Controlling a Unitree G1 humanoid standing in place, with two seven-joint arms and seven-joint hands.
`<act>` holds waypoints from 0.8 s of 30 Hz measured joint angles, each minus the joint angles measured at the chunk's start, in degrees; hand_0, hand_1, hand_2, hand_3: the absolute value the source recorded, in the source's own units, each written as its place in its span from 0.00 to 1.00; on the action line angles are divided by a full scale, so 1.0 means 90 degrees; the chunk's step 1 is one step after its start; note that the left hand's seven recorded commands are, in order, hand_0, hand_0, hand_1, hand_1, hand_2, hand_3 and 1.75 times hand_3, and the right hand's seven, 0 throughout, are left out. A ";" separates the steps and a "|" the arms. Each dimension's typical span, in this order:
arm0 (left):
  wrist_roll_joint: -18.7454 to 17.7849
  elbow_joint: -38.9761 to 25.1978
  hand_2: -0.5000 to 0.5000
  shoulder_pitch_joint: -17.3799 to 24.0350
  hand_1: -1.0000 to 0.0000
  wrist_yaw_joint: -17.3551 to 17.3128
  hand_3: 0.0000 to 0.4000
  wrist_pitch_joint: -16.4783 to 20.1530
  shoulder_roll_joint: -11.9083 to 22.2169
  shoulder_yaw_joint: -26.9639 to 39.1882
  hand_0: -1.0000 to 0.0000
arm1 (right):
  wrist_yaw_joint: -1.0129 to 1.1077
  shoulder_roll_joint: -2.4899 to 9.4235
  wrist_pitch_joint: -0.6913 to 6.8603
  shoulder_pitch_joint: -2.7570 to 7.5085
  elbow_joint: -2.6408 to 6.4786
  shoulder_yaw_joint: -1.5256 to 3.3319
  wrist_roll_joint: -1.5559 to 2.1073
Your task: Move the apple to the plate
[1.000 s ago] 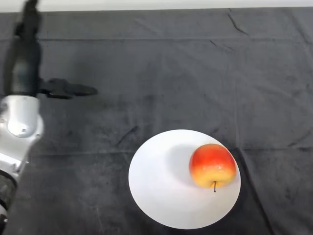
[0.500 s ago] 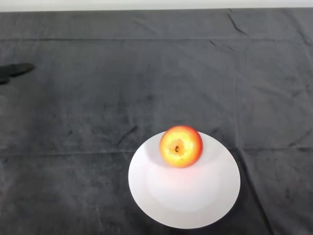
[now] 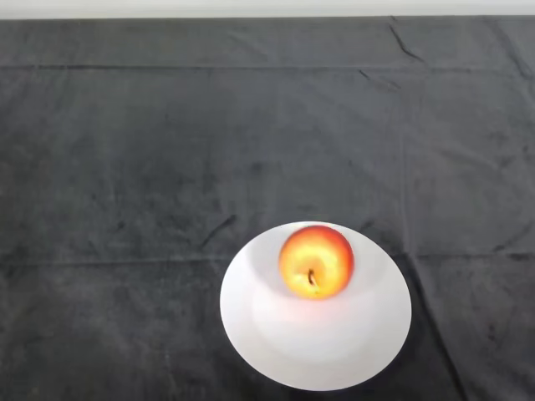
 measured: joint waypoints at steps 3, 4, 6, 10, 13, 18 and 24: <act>-0.0070 0.0075 0.50 0.0031 1.00 0.0042 0.00 -0.0006 0.0082 0.0030 1.00 | 0.0000 0.0000 0.0000 0.0000 0.0000 0.0000 0.0000; -0.0092 0.0084 0.50 0.0041 1.00 0.0041 0.00 -0.0012 0.0112 0.0058 1.00 | 0.0000 0.0000 0.0000 0.0000 0.0000 0.0000 0.0000; -0.0128 0.0108 0.50 0.0067 1.00 0.0043 0.00 -0.0037 0.0162 0.0226 1.00 | 0.0000 0.0000 0.0000 0.0000 0.0000 0.0000 -0.0001; -0.0189 0.0262 0.50 0.0192 1.00 0.0046 0.00 -0.0084 0.0400 0.0425 1.00 | 0.0001 0.0000 0.0000 0.0000 0.0000 -0.0001 0.0000; -0.0258 0.0284 0.50 0.0193 1.00 0.0066 0.00 -0.0093 0.0502 0.0595 1.00 | 0.0000 0.0000 0.0000 0.0000 0.0000 -0.0001 -0.0001; -0.0333 0.0287 0.50 0.0225 1.00 0.0121 0.00 -0.0138 0.0661 0.0811 1.00 | 0.0000 0.0000 0.0000 0.0000 0.0001 -0.0001 -0.0001; -0.0388 0.0321 0.50 0.0237 1.00 0.0272 0.00 -0.0264 0.0692 0.0993 1.00 | 0.0000 0.0000 0.0000 0.0000 0.0001 -0.0001 -0.0001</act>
